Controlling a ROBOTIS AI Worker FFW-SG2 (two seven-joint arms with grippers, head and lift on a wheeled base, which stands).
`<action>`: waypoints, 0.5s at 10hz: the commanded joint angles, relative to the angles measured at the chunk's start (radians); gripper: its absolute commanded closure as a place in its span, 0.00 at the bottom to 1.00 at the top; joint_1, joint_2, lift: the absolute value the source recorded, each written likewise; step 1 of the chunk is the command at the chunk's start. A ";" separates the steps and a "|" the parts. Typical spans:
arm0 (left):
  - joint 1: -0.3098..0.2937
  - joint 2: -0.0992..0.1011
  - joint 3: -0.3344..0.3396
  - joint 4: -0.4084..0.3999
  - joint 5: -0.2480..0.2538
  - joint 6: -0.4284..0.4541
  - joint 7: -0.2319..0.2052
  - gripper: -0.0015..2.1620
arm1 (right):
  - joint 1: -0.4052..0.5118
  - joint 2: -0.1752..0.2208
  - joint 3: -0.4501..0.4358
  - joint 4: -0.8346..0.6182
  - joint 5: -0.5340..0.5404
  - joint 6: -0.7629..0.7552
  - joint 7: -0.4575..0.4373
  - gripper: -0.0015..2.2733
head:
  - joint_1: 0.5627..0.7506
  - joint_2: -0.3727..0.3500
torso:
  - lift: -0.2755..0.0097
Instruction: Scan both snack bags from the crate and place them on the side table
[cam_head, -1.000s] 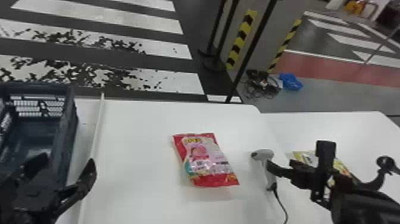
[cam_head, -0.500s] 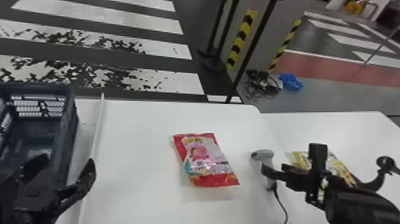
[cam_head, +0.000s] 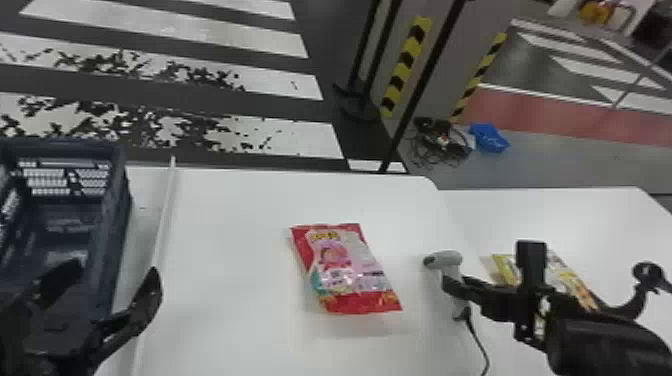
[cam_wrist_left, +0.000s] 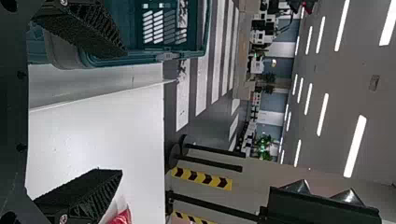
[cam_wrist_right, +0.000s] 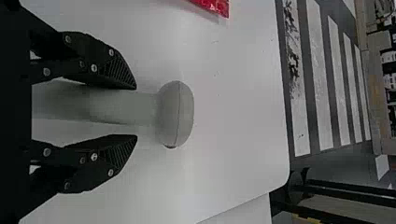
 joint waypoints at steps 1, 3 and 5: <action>0.000 0.000 0.000 0.000 0.000 0.000 0.000 0.03 | -0.006 -0.001 0.002 -0.001 0.014 0.039 -0.002 0.92 | 0.70 0.03 | 0.63; 0.003 0.000 -0.002 0.000 0.000 0.003 0.000 0.03 | -0.007 -0.003 0.005 -0.004 0.021 0.057 0.000 0.99 | 0.70 0.03 | 0.63; 0.005 0.002 0.000 -0.003 0.000 0.000 0.000 0.03 | 0.006 0.008 -0.013 -0.067 0.017 0.085 -0.002 0.99 | 0.70 0.03 | 0.63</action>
